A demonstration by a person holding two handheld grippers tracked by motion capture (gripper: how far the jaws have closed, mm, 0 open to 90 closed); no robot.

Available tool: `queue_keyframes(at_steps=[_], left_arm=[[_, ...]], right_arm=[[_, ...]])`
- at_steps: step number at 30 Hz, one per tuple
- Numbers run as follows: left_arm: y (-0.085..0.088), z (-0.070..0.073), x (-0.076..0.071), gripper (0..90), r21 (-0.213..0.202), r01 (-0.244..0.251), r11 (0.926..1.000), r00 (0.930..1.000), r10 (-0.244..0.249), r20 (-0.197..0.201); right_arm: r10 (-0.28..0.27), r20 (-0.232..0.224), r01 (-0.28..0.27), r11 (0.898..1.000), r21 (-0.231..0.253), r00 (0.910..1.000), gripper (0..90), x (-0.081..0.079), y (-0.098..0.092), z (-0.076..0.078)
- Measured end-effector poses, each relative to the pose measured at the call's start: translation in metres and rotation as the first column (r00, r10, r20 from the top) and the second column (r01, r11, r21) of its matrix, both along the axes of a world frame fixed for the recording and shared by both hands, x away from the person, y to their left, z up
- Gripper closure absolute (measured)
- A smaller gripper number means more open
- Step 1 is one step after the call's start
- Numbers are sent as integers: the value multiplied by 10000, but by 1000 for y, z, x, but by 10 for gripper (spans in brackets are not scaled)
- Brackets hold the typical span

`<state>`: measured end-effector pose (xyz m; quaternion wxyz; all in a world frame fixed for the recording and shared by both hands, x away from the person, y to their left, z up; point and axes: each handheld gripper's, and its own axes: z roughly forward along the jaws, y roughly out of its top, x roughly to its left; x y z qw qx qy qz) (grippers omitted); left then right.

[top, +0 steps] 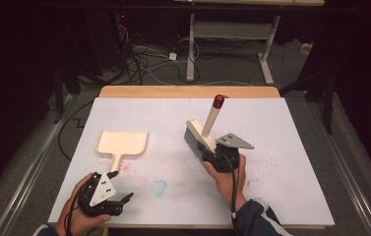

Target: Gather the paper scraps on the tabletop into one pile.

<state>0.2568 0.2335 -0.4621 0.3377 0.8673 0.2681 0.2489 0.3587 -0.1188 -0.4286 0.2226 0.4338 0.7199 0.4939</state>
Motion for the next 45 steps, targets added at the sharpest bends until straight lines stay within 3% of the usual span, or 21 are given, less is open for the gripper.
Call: queue_keyframes(at_steps=[6, 10, 18, 22, 27, 33, 36, 45], left_arm=[[-1, -2, 1, 191, 78, 32, 10000, 10000, -31, -84], [-1, -2, 1, 191, 98, 63, 9999, 9999, -62, -87], [-1, -2, 1, 191, 143, 105, 9998, 9999, -103, -118], [-2, -2, 1, 191, 171, 120, 9998, 9999, -118, -115], [-3, -2, 0, 191, 166, 138, 9998, 9999, -137, -105], [-3, -1, 1, 191, 154, 142, 9998, 9999, -141, -97], [-2, -1, 1, 191, 162, 135, 9998, 9999, -134, -96], [-2, -1, 1, 191, 154, 99, 9998, 9999, -97, -123]], right_arm=[[200, -463, -197, 9998, 66, 9987, 678, 9, 22, -20], [10, -805, -12, 10000, -26, 9968, 678, 16, 29, -35], [-1084, -619, 1055, 9932, -494, 9922, 678, 23, 5, -34], [-1514, -833, 1490, 9883, -337, 9850, 677, 24, -11, -31], [-1734, -577, 1712, 9844, -414, 9832, 678, 19, -20, -23], [-1481, -243, 1474, 9886, -294, 9887, 678, 15, -18, -13], [-1117, -266, 1117, 9937, -10, 9934, 678, 15, -12, -11], [104, -17, -104, 9995, -284, 9999, 678, 25, 27, -10]])
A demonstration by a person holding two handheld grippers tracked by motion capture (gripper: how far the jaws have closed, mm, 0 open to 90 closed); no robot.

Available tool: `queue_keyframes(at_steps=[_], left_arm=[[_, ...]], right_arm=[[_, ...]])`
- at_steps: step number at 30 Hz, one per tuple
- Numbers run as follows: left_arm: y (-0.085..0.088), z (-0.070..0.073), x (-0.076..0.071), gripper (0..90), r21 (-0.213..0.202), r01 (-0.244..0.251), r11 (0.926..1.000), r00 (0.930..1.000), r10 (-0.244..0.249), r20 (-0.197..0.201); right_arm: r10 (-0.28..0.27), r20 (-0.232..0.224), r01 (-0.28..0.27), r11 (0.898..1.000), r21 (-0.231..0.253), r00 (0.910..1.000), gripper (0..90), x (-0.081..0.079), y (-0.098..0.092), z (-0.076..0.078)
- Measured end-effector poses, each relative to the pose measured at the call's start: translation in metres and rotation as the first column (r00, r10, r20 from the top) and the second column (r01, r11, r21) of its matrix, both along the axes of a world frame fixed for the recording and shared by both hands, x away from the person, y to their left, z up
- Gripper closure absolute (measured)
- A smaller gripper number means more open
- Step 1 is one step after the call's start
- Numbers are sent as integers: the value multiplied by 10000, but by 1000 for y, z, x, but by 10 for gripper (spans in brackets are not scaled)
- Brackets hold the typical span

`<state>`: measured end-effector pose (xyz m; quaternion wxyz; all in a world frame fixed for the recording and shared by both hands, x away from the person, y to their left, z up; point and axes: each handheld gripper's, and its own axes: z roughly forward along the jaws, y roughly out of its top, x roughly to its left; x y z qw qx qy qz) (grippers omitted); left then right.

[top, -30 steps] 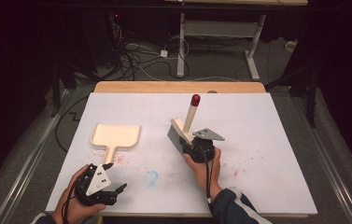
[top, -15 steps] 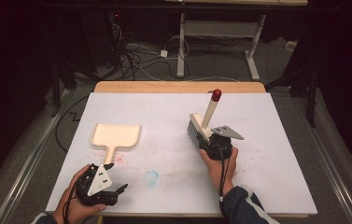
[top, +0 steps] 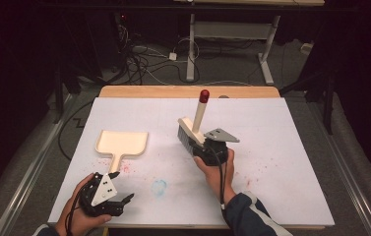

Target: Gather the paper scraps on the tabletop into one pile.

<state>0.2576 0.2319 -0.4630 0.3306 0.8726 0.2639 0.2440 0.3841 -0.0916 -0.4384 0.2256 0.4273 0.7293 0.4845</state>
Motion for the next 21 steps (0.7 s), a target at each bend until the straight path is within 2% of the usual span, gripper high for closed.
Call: queue_keyframes(at_steps=[4, 7, 11, 14, 18, 21], left_arm=[[1, -1, 0, 191, -22, 10, 10000, 10000, -10, -44], [2, -1, 0, 191, -72, 0, 10000, 10000, -1, -75], [2, -2, 0, 191, -98, 27, 9999, 9999, -29, -117], [2, -2, 1, 191, -123, 88, 9999, 9999, -89, -124], [3, -3, 2, 191, -81, 133, 9999, 9998, -134, -142], [3, -4, 3, 192, -47, 132, 9999, 9998, -133, -165]], right_arm=[[410, 64, -408, 9988, -283, 9991, 678, 13, 20, -1], [452, 217, -440, 9974, -564, 9987, 679, 21, 34, -2], [558, 340, -533, 9961, -707, 9979, 679, 30, 51, -5], [464, 128, -449, 9939, -1008, 9988, 679, 36, 63, -11], [69, -36, -73, 9894, -1452, 10000, 679, 41, 64, -19], [-251, -168, 225, 9902, -1375, 9995, 679, 39, 56, -20]])
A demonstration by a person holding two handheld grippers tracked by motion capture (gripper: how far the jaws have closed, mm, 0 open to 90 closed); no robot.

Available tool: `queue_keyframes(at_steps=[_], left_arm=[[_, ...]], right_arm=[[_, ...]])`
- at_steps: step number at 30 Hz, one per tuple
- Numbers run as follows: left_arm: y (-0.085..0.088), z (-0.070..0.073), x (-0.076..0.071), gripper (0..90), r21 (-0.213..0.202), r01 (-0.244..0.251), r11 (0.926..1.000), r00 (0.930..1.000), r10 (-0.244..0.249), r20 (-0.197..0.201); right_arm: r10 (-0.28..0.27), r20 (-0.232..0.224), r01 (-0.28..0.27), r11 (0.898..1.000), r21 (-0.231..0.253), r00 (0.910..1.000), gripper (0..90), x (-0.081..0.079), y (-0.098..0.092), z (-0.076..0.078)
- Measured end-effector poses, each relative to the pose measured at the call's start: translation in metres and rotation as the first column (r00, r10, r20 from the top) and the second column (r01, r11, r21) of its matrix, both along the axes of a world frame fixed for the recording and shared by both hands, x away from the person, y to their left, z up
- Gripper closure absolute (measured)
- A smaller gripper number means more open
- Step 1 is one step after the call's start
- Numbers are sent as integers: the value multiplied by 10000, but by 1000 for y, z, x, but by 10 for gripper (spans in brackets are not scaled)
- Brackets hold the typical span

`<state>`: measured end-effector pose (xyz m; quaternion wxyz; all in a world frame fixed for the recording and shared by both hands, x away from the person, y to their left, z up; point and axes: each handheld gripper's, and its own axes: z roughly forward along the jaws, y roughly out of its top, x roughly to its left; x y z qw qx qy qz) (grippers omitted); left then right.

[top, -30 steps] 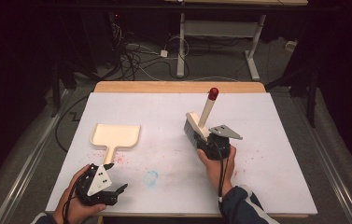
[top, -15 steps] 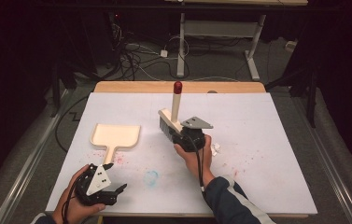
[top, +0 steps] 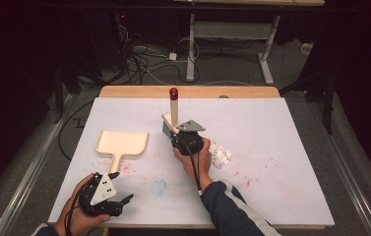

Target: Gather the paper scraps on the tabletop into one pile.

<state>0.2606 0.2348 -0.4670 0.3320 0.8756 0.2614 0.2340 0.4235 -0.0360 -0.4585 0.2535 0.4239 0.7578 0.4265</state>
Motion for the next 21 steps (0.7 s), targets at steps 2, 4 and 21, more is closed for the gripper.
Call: queue_keyframes(at_steps=[2, 4, 21], left_arm=[[-2, -1, 1, 192, 82, 26, 10000, 10000, -26, -26], [-4, -1, 1, 191, 177, 90, 9998, 10000, -89, -39], [-14, -2, 3, 192, 510, 344, 9981, 9994, -342, -54]], right_arm=[[-180, -59, 180, 9998, -39, 9998, 679, -3, -8, 1], [-318, -183, 317, 9995, -12, 9993, 679, -7, -17, 1], [-853, -1214, 916, 9947, 467, 9889, 679, -56, -98, 12]])
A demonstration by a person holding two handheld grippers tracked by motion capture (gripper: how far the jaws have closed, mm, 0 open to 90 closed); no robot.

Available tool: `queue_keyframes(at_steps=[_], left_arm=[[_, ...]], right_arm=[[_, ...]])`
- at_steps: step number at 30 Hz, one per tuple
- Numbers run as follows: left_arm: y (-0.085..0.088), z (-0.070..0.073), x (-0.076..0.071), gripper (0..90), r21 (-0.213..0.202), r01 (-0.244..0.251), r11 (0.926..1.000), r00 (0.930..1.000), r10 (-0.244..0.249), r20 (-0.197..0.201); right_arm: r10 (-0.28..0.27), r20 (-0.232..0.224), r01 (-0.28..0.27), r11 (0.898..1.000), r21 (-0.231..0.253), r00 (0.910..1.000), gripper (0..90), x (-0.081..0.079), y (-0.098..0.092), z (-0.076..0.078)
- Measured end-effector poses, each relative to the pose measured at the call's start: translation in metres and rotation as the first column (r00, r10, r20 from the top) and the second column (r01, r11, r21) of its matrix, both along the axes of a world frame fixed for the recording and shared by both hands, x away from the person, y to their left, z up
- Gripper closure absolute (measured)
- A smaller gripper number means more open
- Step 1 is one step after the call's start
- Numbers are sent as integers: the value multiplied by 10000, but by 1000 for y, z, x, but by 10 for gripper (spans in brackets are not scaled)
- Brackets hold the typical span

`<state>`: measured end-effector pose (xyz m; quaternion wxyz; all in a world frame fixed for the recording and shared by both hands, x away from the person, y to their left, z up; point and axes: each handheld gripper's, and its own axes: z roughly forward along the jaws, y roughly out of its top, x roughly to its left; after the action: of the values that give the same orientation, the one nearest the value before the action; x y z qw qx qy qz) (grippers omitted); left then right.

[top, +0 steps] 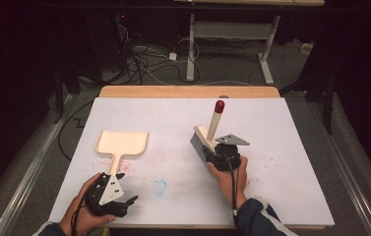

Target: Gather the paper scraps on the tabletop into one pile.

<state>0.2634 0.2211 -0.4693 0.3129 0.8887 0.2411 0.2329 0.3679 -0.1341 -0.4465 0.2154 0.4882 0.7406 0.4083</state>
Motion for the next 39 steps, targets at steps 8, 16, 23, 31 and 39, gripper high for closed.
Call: queue_keyframes(at_steps=[8, 16, 23, 31, 39], left_arm=[[-1, 0, -1, 191, 57, 16, 10000, 10000, -17, 18], [1, 1, -2, 192, 46, 44, 10000, 10000, -44, 60], [1, 2, -1, 192, 33, 51, 10000, 10000, -51, 71], [1, 0, 0, 192, 79, 59, 10000, 10000, -59, -26], [0, -2, 2, 192, 130, 14, 9999, 9999, -13, -102]], right_arm=[[750, 520, -774, 9960, 453, 9958, 679, -22, -22, 19], [1255, 1398, -1363, 9882, 704, 9822, 678, -27, -47, 42], [2040, 1568, -2114, 9769, 320, 9663, 678, -8, -67, 43], [1787, 1977, -1816, 9834, -35, 9638, 678, 12, -81, 41], [1063, 1958, -1025, 9943, -292, 9749, 679, 44, -98, 18]])
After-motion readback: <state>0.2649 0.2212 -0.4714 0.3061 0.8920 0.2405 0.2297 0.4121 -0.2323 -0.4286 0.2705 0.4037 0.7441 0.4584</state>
